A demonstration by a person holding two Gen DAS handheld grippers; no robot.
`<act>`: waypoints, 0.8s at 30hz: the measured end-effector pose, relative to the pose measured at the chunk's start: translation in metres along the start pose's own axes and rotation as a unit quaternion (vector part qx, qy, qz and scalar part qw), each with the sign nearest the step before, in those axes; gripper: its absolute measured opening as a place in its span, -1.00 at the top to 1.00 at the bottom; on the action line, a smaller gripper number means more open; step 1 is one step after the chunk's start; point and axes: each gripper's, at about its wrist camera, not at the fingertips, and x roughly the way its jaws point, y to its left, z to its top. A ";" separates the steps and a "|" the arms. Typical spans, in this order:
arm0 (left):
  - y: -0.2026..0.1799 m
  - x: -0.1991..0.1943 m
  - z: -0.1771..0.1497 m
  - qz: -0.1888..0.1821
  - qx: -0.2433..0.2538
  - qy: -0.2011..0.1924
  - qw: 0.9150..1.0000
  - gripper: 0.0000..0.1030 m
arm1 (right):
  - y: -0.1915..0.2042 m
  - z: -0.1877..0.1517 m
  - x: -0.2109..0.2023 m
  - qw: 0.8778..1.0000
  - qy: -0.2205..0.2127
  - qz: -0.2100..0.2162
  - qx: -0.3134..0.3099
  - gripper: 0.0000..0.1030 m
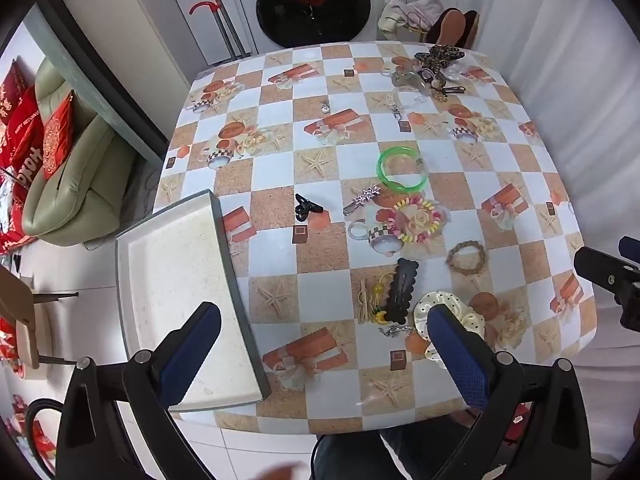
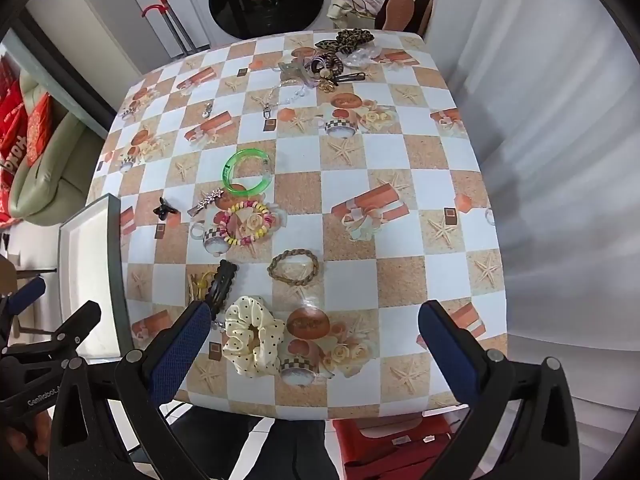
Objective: Organize jewelry
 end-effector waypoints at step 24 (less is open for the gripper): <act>0.002 -0.008 -0.009 -0.015 -0.025 0.009 1.000 -1.00 | 0.006 -0.016 -0.009 1.000 -0.005 -0.005 -0.024 -1.00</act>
